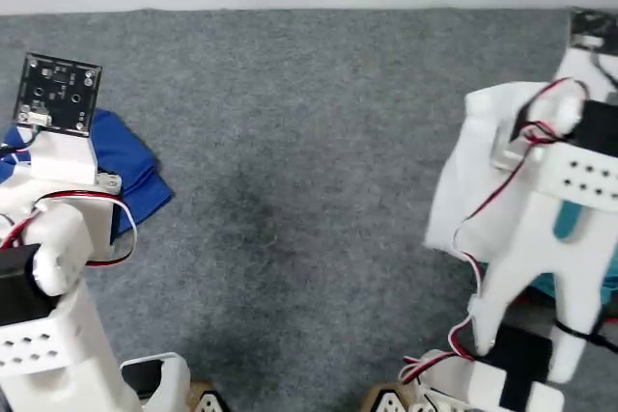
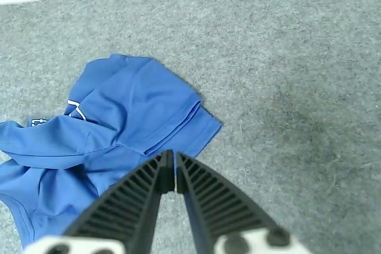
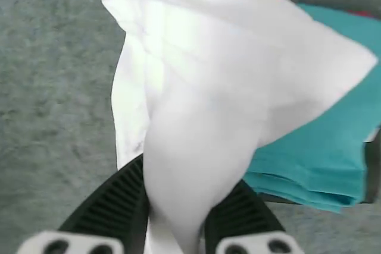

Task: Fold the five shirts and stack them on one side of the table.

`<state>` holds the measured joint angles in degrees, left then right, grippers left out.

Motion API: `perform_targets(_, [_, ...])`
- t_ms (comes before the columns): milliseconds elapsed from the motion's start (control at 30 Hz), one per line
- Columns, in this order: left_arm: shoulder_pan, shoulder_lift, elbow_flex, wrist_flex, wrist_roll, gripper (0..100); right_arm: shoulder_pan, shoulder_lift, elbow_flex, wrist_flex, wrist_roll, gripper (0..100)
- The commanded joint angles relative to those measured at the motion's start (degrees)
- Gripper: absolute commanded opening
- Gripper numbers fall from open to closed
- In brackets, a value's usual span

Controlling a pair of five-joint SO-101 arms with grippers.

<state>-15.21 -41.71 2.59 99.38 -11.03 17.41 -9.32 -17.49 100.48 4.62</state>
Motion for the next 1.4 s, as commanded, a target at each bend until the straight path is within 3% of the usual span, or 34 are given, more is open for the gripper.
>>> perform_targets(0, [0.2, -1.1, -0.2, 1.0, 0.0, 2, 4.6, -3.0, -3.6, 0.8, 5.1, 0.8])
perform_targets(533, [0.3, -1.1, -0.3, 1.0, 0.0, 2, 18.7, 15.1, -3.4, -17.4, 18.5, 1.5])
perform_targets(667, [0.3, -1.1, -0.3, 1.1, 0.0, 2, 20.9, 18.2, -4.0, -20.3, 21.7, 14.7])
perform_targets(767, [0.3, -1.1, -0.3, 1.1, 0.0, 2, 22.2, 18.2, -8.0, -20.0, 18.7, 25.5])
perform_targets(833, [0.3, -1.1, -0.2, 1.1, 0.0, 2, 22.3, 18.2, -10.5, -19.4, 16.4, 27.1])
perform_targets(1067, [0.3, -1.1, -0.2, 1.1, 0.0, 2, 18.3, 18.3, -14.9, -7.6, 15.3, 24.3])
perform_targets(1233, [0.3, -1.1, -0.2, 1.1, 0.0, 2, 16.2, 21.7, -14.8, -10.1, 15.6, 0.0])
perform_targets(1367, [0.3, -1.1, -0.2, 1.1, 0.0, 2, 14.0, 28.6, -14.8, -13.6, 15.1, 3.6])
